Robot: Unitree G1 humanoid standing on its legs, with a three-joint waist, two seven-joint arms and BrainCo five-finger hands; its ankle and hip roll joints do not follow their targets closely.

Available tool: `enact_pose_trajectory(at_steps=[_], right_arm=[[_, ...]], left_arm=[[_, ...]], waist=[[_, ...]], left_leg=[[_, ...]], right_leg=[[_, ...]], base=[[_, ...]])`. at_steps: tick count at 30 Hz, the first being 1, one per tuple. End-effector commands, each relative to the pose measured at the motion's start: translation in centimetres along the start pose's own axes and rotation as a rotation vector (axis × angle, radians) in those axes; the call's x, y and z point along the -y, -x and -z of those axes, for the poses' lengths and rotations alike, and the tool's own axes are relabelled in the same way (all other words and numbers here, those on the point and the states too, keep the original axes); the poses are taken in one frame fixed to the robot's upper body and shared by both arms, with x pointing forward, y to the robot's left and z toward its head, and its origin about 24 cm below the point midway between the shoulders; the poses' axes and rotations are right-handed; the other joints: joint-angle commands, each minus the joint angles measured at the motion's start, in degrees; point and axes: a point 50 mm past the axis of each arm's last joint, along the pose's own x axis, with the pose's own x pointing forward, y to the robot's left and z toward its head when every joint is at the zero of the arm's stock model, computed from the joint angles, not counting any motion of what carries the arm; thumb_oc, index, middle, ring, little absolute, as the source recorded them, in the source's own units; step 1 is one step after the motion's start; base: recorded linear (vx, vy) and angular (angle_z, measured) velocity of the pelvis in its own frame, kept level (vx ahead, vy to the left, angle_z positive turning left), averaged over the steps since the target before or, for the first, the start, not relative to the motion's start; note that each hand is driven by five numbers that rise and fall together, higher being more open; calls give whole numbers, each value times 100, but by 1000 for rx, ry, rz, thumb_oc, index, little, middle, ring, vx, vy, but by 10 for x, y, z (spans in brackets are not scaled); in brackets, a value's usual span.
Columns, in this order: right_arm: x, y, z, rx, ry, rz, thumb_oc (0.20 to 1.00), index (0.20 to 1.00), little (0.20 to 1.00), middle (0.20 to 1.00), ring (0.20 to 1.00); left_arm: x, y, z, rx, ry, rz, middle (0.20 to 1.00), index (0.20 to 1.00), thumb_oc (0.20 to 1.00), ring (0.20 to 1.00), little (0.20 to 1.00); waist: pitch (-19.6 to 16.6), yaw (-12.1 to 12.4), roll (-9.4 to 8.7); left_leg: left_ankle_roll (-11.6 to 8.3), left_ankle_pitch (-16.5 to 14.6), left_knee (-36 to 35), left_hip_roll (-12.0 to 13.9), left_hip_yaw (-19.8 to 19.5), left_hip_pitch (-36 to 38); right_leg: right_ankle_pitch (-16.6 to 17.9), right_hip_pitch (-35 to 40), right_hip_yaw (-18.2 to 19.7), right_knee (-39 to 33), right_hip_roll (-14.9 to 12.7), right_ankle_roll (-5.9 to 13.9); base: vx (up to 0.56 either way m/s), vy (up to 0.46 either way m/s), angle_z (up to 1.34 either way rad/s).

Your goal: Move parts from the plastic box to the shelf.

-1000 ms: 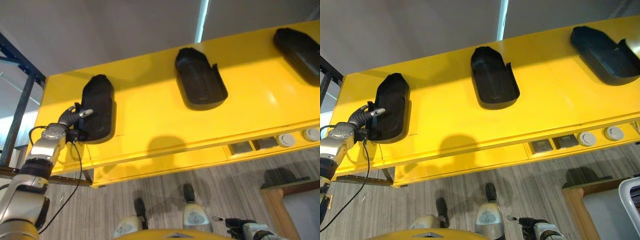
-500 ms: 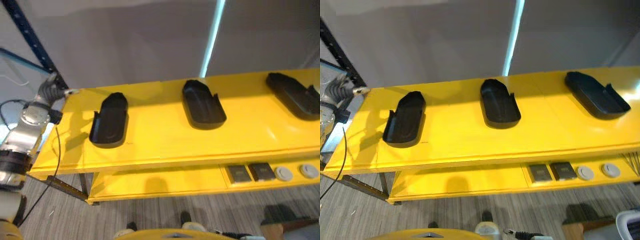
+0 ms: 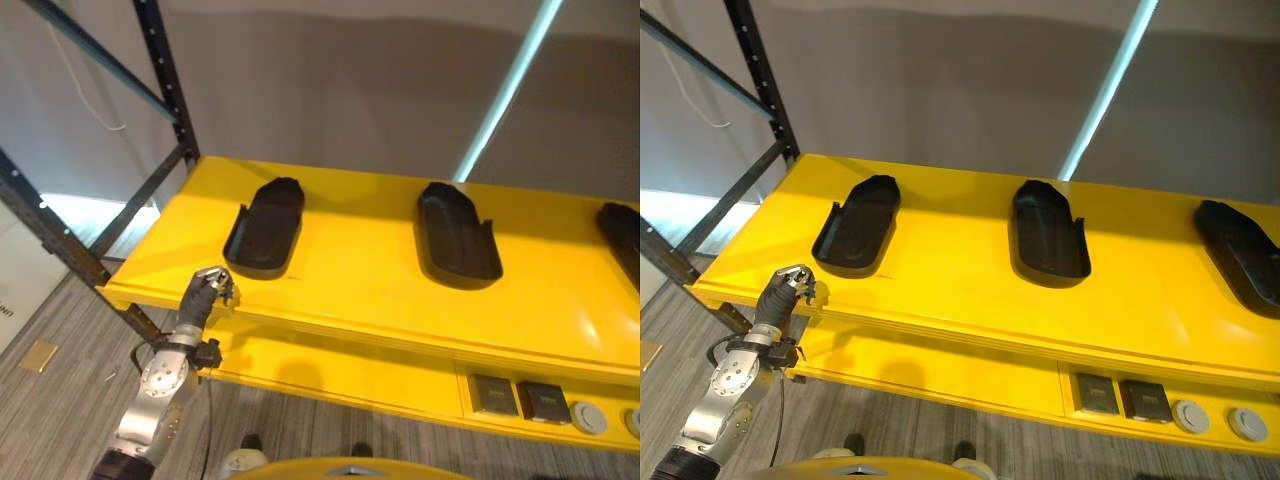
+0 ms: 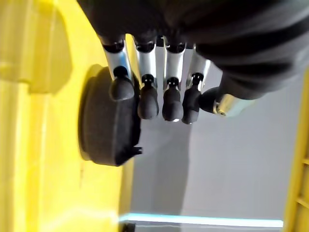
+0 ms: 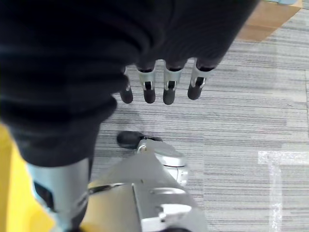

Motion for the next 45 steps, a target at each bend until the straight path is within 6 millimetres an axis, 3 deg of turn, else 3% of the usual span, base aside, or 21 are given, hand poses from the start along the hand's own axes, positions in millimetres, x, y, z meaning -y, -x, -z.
enact_pose_trajectory(at_steps=[1, 10, 21, 28, 45], right_arm=[[-19, 0, -31, 55, -36, -40, 1000, 1000, 1000, 1000, 1000], [-19, -2, -21, 24, -39, -40, 1000, 1000, 1000, 1000, 1000], [-15, -2, -10, 32, -90, -4, 1000, 1000, 1000, 1000, 1000], [-11, -2, -11, 48, -61, 24, 1000, 1000, 1000, 1000, 1000], [-7, -1, -12, 63, -36, 50, 1000, 1000, 1000, 1000, 1000]], left_arm=[[13, -25, -41, 245, -39, 123, 200, 200, 200, 200, 200], [8, -21, -19, 146, -52, 54, 200, 200, 200, 200, 200], [4, -32, -21, 120, -83, -20, 200, 200, 200, 200, 200], [4, -32, -7, 43, -78, -72, 200, 200, 200, 200, 200], [4, -46, -8, 60, -57, -161, 200, 200, 200, 200, 200]], waist=[[454, -49, 24], [518, -134, 116], [694, -412, 160], [760, -556, 220], [828, -812, 263]], left_leg=[[92, -625, 2, -39, 178, 105], [30, -550, 2, -21, 267, 0], [43, -546, 2, 3, 388, -91], [37, -524, 2, 8, 433, -116], [8, -483, 2, 67, 550, -74]], right_leg=[[-964, 503, -233, 15, -27, -138], [-906, 376, -250, 15, -50, -77], [-898, 182, 23, 15, 10, -77], [-900, 122, 160, 15, 42, -94], [-911, 120, 374, 15, 75, -117]], base=[[-22, 3, 16], [24, 2, 3], [58, 1, -10], [48, 7, -5], [21, 1, -4]])
